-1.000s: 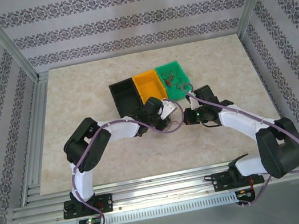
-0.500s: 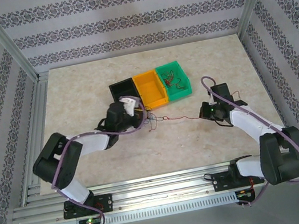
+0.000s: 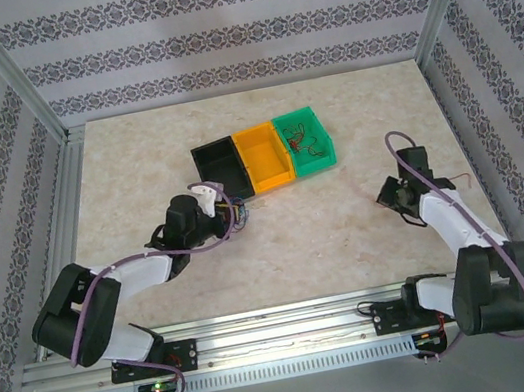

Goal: Untangle the cables

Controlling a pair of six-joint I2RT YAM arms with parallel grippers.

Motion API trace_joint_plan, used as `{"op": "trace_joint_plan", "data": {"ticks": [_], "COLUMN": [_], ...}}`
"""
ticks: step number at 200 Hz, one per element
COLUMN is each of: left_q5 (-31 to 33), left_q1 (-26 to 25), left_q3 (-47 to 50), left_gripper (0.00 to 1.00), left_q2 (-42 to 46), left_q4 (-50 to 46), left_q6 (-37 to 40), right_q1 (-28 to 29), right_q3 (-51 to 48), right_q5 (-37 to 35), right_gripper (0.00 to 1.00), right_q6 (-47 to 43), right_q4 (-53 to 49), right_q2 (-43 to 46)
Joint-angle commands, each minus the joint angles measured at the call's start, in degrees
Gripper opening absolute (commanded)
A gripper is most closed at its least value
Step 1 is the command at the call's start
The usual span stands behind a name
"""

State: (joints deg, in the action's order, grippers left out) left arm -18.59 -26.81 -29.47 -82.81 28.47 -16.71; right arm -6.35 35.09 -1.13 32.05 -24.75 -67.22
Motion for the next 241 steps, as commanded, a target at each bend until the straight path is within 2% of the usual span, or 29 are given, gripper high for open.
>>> {"op": "trace_joint_plan", "data": {"ticks": [1, 18, 42, 60, 65, 85, 93, 102, 125, 150, 185, 229, 241], "left_q5": [2.32, 1.80, 1.28, -1.04, -1.59, -2.17, -1.89, -1.72, -1.81, -6.32, -11.31, -11.73, -11.56], "left_q1": [0.35, -1.10, -5.78, -7.12, -7.19, -7.15, -7.12, -7.12, -7.12, -7.12, -7.12, -7.12, -7.12], "left_q3": [-0.23, -1.26, -5.29, -6.68, -6.95, -7.55, -7.71, -7.94, -8.23, -10.25, -12.79, -16.29, -17.20], "left_gripper": [0.00, 0.00, 0.00, 0.00, 0.09, 0.60, 0.69, 0.73, 0.74, 0.74, 0.73, 0.62, 0.52], "left_q2": [0.04, -1.35, -4.48, -6.83, -7.39, -8.51, -8.36, -7.80, -5.53, -4.08, -5.71, -10.66, -11.51], "left_q4": [-2.93, -4.00, -6.67, -3.11, -1.69, 3.54, 5.16, 6.59, 8.51, 7.70, 11.70, 16.27, 17.00], "left_q6": [0.94, 2.74, 6.79, 4.73, 3.29, -1.68, -3.39, -4.38, -5.24, -5.33, -7.91, -9.65, -9.80], "right_q1": [-0.41, -0.35, 0.54, 2.69, 3.31, 5.49, 6.20, 6.71, 7.90, 9.88, 16.34, 24.33, 26.09], "right_q3": [0.91, 1.56, 0.86, 1.69, 2.24, 4.66, 5.72, 6.81, 9.05, 10.21, 11.37, 13.19, 13.83], "right_q5": [-7.21, -5.29, 5.11, 8.77, 9.01, 9.62, 9.92, 10.99, 15.15, 20.76, 26.95, 31.84, 33.41], "right_gripper": [0.00, 0.00, 0.00, 0.00, 0.00, 0.00, 0.00, 0.00, 0.00, 0.00, 0.00, 0.00, 0.00], "right_q6": [0.22, -1.26, -2.74, -2.95, -2.94, -2.92, -2.96, -3.29, -2.97, -0.54, 2.35, 3.24, 2.57], "right_q4": [-3.73, -3.19, 2.40, 4.34, 4.32, 4.10, 3.86, 3.91, 4.67, 7.60, 12.57, 16.61, 16.92], "right_q2": [0.80, 0.51, 1.70, 2.35, 2.36, 2.36, 2.44, 2.42, 2.38, 1.46, -1.57, -6.17, -7.22]}}
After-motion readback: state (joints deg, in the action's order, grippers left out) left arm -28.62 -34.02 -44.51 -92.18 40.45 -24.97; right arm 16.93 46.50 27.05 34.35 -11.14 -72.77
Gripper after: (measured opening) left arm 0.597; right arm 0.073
